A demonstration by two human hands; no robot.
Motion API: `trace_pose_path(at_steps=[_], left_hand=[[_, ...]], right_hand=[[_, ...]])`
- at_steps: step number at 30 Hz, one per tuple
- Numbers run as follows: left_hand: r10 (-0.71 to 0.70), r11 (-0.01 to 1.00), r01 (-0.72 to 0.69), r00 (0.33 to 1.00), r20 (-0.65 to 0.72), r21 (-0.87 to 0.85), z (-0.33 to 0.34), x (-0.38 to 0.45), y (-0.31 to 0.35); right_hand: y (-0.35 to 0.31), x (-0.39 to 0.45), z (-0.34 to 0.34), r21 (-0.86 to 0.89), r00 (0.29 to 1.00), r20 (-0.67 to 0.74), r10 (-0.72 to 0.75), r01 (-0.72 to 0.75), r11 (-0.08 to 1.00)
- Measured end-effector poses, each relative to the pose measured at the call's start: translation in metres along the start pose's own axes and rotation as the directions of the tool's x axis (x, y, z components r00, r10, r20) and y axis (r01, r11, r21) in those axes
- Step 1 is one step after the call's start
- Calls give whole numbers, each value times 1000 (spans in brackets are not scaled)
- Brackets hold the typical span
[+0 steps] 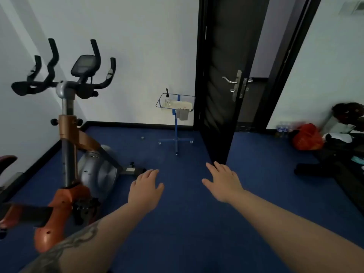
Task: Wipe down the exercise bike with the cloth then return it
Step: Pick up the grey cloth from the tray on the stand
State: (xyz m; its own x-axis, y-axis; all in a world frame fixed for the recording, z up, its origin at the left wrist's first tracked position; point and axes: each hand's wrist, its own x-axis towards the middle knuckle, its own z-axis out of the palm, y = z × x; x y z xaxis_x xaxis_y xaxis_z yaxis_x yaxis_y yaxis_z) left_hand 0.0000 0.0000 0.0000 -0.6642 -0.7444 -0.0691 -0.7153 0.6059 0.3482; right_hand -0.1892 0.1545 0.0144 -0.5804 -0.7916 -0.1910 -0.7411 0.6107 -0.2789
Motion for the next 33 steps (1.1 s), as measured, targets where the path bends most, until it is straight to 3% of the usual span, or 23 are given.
trace_pose_path(at_steps=[5, 16, 33], left_hand=[[-134, 990, 136, 989, 63, -39, 23, 53, 8], [-176, 982, 180, 982, 76, -54, 28, 197, 15], [-16, 999, 20, 994, 110, -36, -13, 518, -24]], right_hand=[[28, 64, 3, -6, 996, 93, 0, 0, 1000], [44, 215, -5, -1, 976, 212, -46, 47, 999], [7, 491, -62, 36, 985, 147, 86, -92, 995]])
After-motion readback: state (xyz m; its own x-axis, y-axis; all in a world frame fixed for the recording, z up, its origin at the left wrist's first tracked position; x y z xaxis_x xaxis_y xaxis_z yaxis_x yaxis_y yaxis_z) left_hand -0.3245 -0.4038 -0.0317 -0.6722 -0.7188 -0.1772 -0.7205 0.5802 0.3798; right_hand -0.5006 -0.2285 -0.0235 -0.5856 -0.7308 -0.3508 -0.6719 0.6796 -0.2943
